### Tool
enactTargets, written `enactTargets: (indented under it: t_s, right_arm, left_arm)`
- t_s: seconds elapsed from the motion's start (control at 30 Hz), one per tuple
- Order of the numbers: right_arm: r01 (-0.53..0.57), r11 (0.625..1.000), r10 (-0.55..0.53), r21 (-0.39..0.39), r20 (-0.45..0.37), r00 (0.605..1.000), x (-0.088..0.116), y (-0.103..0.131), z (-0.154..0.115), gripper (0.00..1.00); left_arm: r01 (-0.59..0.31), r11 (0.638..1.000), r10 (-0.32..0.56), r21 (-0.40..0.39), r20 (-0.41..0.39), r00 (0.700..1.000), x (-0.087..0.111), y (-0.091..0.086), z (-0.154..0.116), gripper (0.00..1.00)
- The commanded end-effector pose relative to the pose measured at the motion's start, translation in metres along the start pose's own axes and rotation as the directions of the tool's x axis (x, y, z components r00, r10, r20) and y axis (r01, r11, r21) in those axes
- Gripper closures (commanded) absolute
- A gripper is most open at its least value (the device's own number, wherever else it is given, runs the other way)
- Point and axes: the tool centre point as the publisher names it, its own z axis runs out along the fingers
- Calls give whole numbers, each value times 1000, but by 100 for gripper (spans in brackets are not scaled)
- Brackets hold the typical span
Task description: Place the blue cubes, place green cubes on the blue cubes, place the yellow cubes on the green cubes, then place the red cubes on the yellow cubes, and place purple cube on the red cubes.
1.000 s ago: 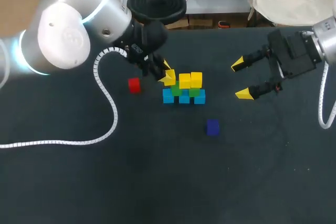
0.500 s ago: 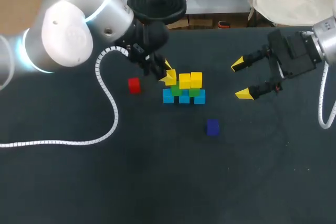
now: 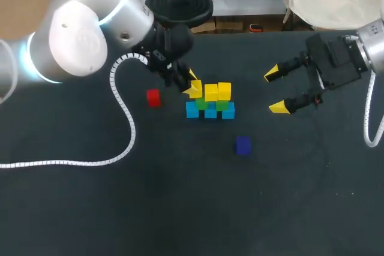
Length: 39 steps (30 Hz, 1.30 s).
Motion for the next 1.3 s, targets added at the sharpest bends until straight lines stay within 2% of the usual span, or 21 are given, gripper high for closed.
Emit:
enactTargets:
  t_s: [0.03, 1.07, 1.3]
  right_arm:
    - [1, 1000, -1, 1, 1, 1000, 0, 0, 0, 0]
    - [1, 1000, -1, 1, 1, 1000, 0, 0, 0, 0]
    - [1, 1000, -1, 1, 1, 1000, 0, 0, 0, 0]
  left_arm:
    - [-1, 1000, 1, 5, -5, 1000, -1, 2, 0, 100]
    - [9, 1000, -9, 3, -20, 1000, 2, 8, 6, 100]
    - [-10, 1000, 9, -17, -32, 999, -1, 6, -3, 100]
